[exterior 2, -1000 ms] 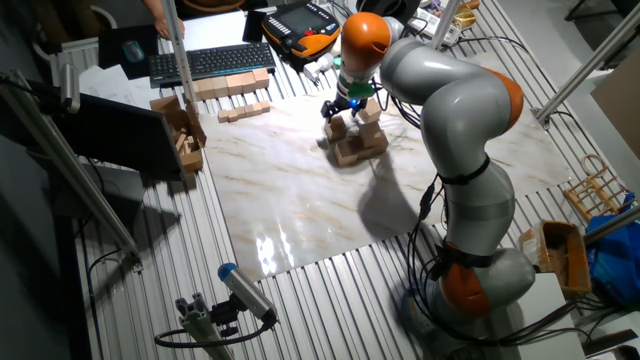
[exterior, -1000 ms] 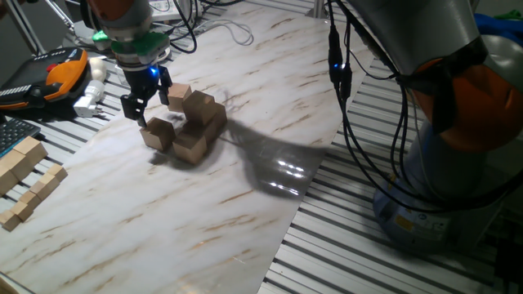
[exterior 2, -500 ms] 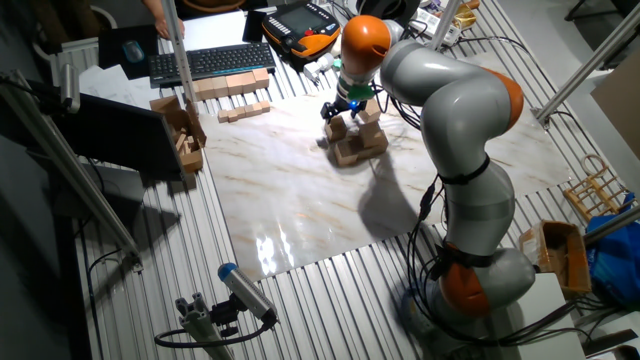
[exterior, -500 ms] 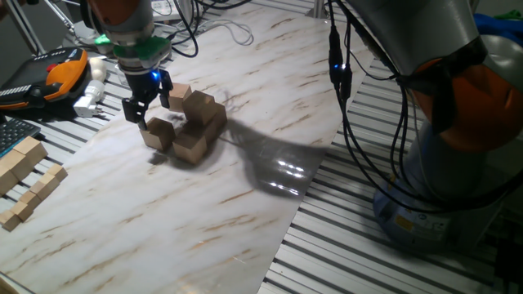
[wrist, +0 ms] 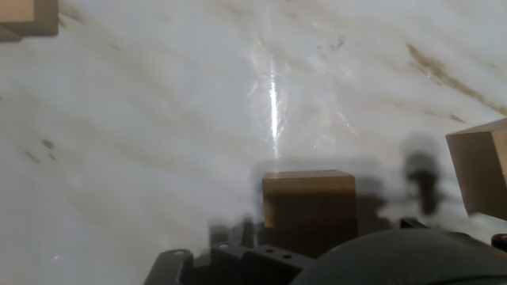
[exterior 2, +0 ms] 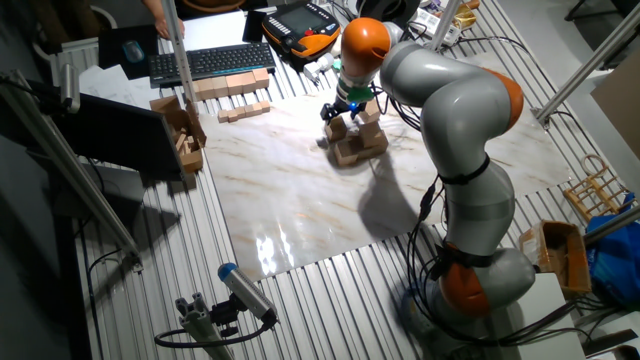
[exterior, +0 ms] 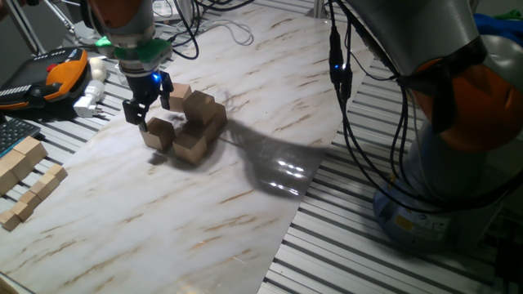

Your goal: Stack the blocks into a pyramid shape

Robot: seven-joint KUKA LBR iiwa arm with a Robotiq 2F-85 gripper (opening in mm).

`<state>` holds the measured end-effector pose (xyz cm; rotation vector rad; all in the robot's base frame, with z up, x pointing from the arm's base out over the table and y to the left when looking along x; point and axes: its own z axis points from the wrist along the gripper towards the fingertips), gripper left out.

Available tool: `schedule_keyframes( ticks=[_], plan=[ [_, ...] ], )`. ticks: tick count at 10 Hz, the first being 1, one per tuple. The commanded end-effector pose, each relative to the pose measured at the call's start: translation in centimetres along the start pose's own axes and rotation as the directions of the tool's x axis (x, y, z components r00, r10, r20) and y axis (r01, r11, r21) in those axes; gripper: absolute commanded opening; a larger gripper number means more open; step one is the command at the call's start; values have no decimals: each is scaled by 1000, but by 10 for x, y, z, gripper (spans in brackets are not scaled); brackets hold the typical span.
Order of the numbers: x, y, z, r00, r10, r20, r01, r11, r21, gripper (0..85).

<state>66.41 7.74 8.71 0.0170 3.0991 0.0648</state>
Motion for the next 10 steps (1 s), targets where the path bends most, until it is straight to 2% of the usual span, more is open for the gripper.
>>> schedule_keyframes(
  ticks=[1,10],
  plan=[
    [0,0,1,1000,0,0,0,1000,-1,850],
    [0,0,5,1000,2,0,-2,1000,-11,850]
  ],
)
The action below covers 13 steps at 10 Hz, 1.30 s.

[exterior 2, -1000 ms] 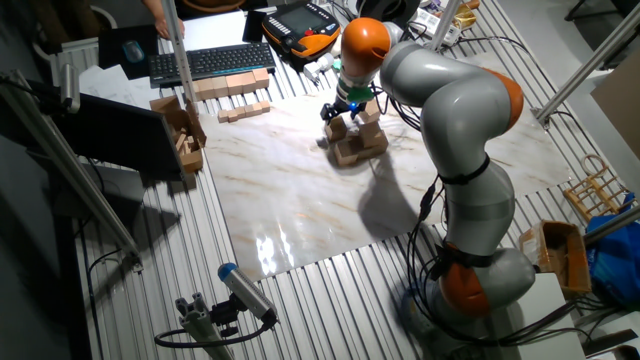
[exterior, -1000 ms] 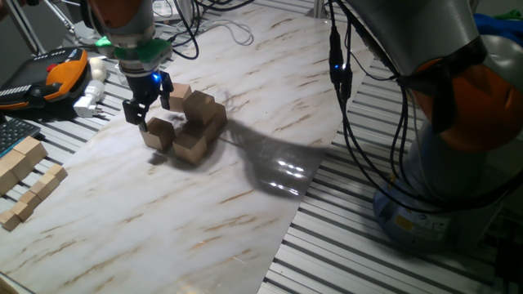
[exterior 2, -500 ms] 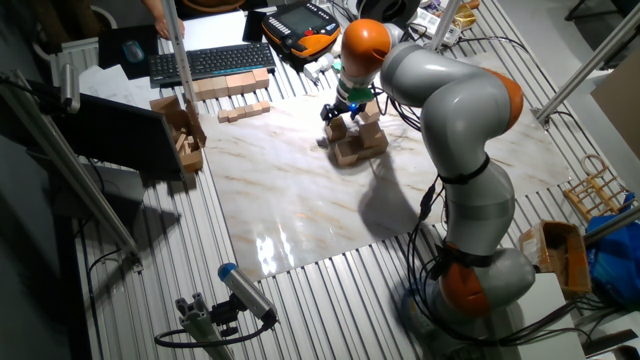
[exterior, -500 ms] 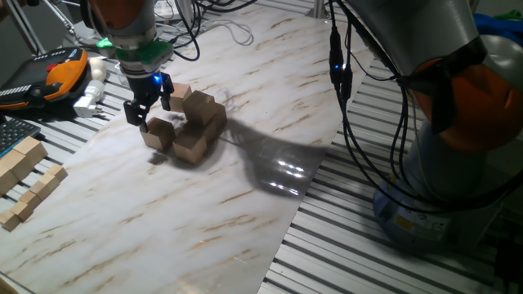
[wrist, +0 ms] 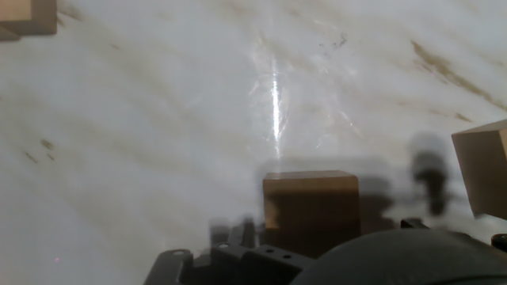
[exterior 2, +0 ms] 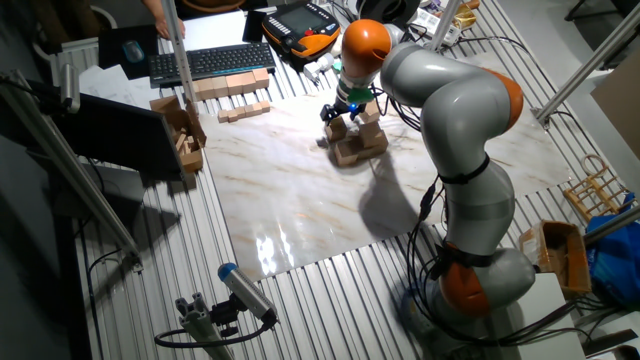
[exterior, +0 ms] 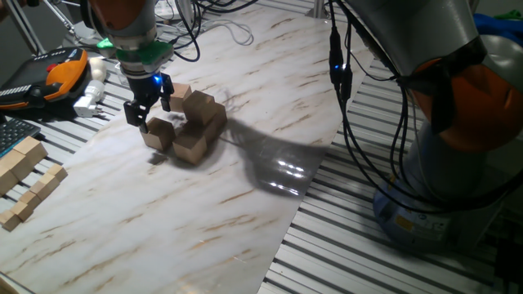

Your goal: Stack the blocks into a pyramid shape

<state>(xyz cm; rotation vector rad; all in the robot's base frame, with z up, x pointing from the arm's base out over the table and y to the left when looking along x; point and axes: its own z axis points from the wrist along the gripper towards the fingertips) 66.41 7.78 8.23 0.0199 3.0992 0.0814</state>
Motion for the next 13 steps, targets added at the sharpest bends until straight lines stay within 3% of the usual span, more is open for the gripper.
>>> schedule_keyframes(
  ticks=[1,13],
  plan=[
    [0,0,0,1000,0,0,0,1000,-2,850],
    [-1,0,7,1000,-4,5,4,1000,-6,850]
  ],
)
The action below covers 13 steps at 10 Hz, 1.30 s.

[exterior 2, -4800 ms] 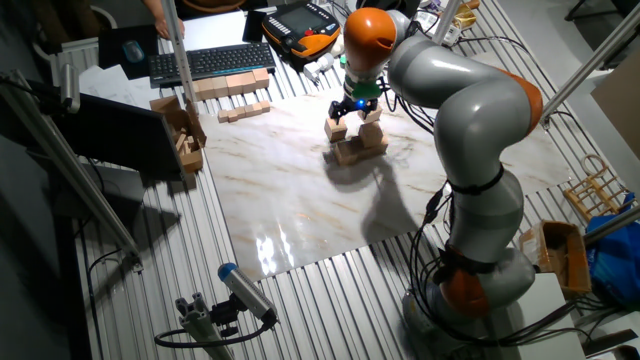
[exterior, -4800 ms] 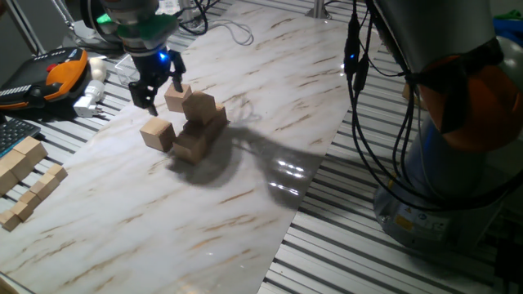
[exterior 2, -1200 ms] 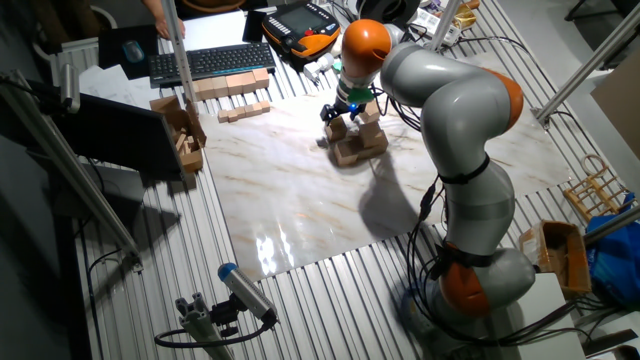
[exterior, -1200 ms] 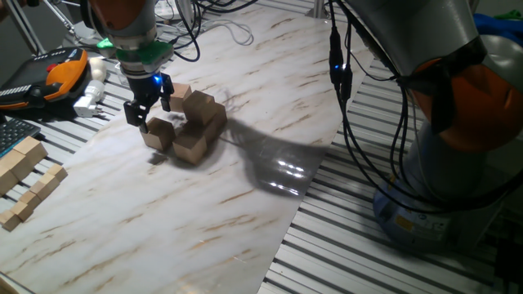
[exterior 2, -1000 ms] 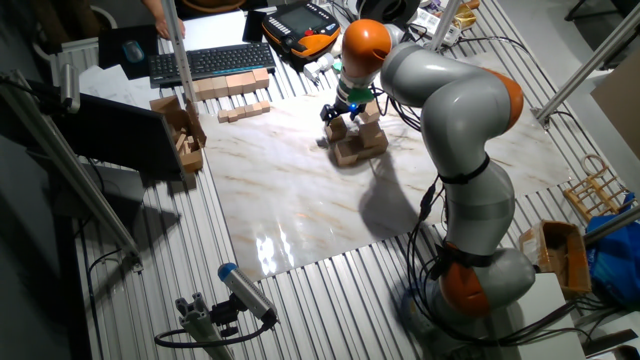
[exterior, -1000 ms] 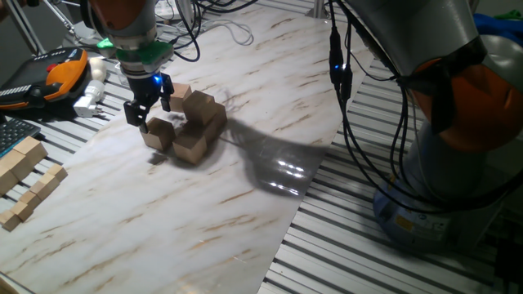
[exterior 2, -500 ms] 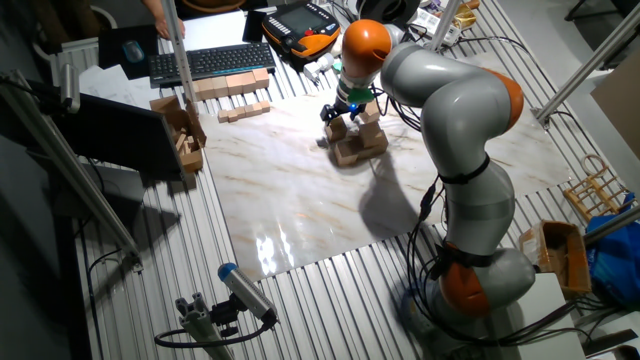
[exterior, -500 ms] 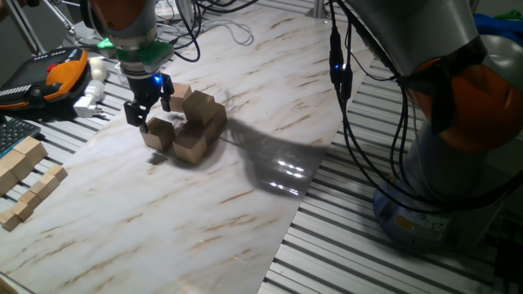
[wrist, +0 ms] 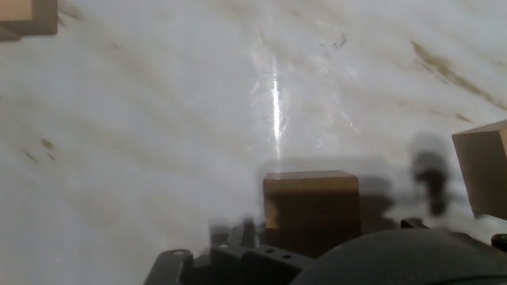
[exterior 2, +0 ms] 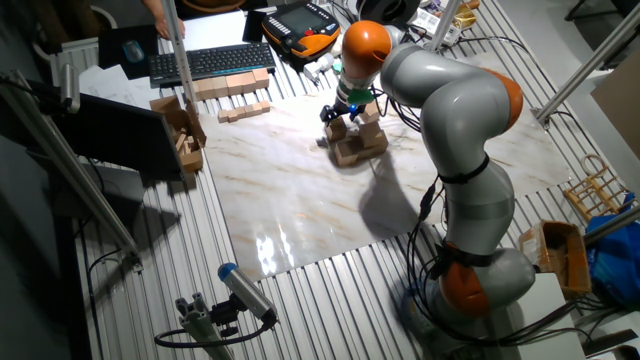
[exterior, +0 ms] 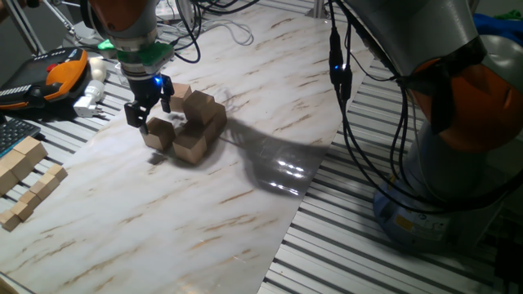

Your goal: Stack the blocks into a pyramid shape

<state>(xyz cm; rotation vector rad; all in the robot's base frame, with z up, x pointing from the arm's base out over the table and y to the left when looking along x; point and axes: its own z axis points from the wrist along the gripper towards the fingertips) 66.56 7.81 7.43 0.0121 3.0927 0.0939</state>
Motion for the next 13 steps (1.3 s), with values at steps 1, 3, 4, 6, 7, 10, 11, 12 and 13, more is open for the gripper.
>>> schedule_keyframes(
  ticks=[1,3,4,6,7,10,11,12,13],
  plan=[
    [0,0,1,1000,-1,0,1,1000,-1,850],
    [-1,1,7,1000,5,15,-5,1000,-4,850],
    [0,2,10,1000,7,22,-7,1000,-4,850],
    [1,2,13,1000,10,28,-10,1000,-5,680],
    [1,4,14,999,13,32,-13,1000,-5,680],
    [1,4,15,999,13,35,-13,1000,-6,680],
    [1,4,16,999,13,35,-13,1000,-6,680],
    [1,4,16,999,13,35,-13,1000,-8,680],
    [1,4,17,999,13,35,-13,1000,-8,680]
  ],
)
